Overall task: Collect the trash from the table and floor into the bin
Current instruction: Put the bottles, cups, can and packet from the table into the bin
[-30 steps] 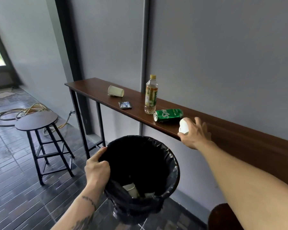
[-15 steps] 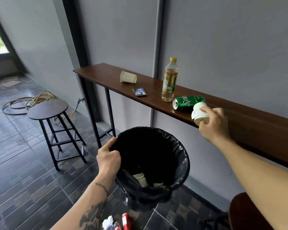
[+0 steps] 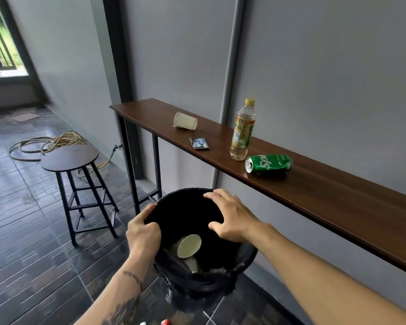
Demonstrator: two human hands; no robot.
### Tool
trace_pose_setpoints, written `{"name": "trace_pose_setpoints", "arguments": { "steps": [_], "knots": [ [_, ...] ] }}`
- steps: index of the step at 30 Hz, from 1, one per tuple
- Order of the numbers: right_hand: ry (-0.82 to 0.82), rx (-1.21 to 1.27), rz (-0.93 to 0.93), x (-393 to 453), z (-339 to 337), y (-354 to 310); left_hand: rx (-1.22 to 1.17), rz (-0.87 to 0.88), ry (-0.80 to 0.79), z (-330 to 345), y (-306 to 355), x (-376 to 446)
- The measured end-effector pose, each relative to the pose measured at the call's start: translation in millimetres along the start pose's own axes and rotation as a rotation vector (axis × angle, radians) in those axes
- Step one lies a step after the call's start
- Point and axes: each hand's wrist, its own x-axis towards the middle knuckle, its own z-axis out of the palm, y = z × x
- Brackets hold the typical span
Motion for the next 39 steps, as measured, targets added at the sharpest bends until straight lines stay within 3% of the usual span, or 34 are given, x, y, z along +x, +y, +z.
{"name": "trace_pose_setpoints", "arguments": {
  "steps": [7,10,15,20,26,32,36,39],
  "knots": [
    [0.333,-0.186,-0.011,35.8,-97.4,74.1,0.004,-0.010,0.077,28.3,2.2,14.0],
    [0.304,-0.272,0.098,48.4,-121.0,114.3,-0.019,-0.007,0.092,45.5,-4.0,24.9],
    [0.110,-0.311,0.192,62.3,-133.1,158.4,0.004,0.010,0.140,68.9,-4.5,20.7],
    [0.242,-0.408,0.099,65.4,-126.9,175.3,-0.033,0.022,0.134,77.1,-10.7,13.4],
    [0.353,-0.328,-0.097,58.0,-116.9,145.0,-0.069,0.020,0.120,79.1,-9.3,10.1],
    [0.184,-0.329,-0.288,47.9,-58.3,74.7,-0.109,0.016,0.135,75.7,-10.1,7.2],
    [0.046,-0.340,-0.272,49.2,-23.2,52.4,-0.107,-0.001,0.124,63.4,-16.7,18.7],
    [0.062,-0.288,-0.226,51.4,-22.0,46.7,-0.144,-0.002,0.113,51.8,-12.7,22.7]
  ]
}}
